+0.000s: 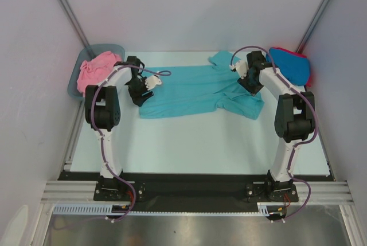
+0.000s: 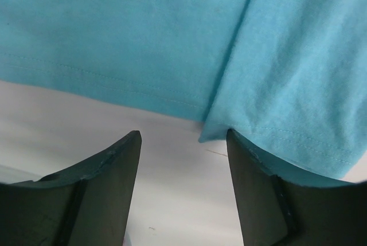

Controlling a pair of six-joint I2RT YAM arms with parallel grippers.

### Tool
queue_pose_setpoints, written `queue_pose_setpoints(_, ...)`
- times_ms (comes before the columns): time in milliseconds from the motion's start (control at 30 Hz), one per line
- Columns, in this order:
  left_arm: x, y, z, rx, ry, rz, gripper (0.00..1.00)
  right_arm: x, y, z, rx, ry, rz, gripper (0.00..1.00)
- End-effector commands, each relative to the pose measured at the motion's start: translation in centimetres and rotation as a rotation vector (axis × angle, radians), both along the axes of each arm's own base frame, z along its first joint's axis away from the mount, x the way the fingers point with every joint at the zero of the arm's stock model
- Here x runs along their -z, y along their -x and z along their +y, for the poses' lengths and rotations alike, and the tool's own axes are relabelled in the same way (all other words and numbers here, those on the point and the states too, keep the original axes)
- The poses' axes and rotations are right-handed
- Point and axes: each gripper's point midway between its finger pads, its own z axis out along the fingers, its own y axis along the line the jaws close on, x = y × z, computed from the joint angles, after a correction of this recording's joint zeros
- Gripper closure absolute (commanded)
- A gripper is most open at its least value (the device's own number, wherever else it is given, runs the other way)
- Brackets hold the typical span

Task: Fold and stack the t-shirts
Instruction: Fold the tshirt

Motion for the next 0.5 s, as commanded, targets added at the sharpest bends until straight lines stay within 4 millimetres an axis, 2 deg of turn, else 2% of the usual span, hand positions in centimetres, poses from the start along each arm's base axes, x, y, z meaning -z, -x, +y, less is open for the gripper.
queue_pose_setpoints(0,-1.2,0.5,-1.3,0.013,0.072,0.024,0.32,-1.6,-1.4,0.2,-0.012,0.014,-0.064,0.59)
queue_pose_setpoints(133,-0.4,2.3,-1.9,0.041,0.087,0.100,0.35,-1.6,-1.5,0.2,-0.017,0.021,-0.063,0.60)
queue_pose_setpoints(200,0.0,2.7,-2.0,0.039,0.086,0.121,0.42,-1.6,-1.5,0.4,-0.021,0.022,-0.065,0.60)
queue_pose_setpoints(233,0.1,2.7,-2.0,0.037,0.085,0.125,0.47,-1.6,-1.4,0.6,-0.024,0.020,-0.063,0.60)
queue_pose_setpoints(267,0.3,2.7,-1.9,0.035,0.082,0.130,0.57,-1.7,-1.4,0.6,-0.024,0.020,-0.066,0.60)
queue_pose_setpoints(333,0.5,2.8,-1.9,0.029,0.081,0.136,0.62,-1.7,-1.4,0.7,-0.026,0.020,-0.068,0.60)
queue_pose_setpoints(367,0.5,2.7,-1.9,0.026,0.081,0.137,0.73,-1.7,-1.4,0.6,-0.027,0.022,-0.066,0.60)
queue_pose_setpoints(467,0.6,2.6,-2.0,0.020,0.080,0.134,0.87,-1.7,-1.2,0.7,-0.027,0.024,-0.063,0.61)
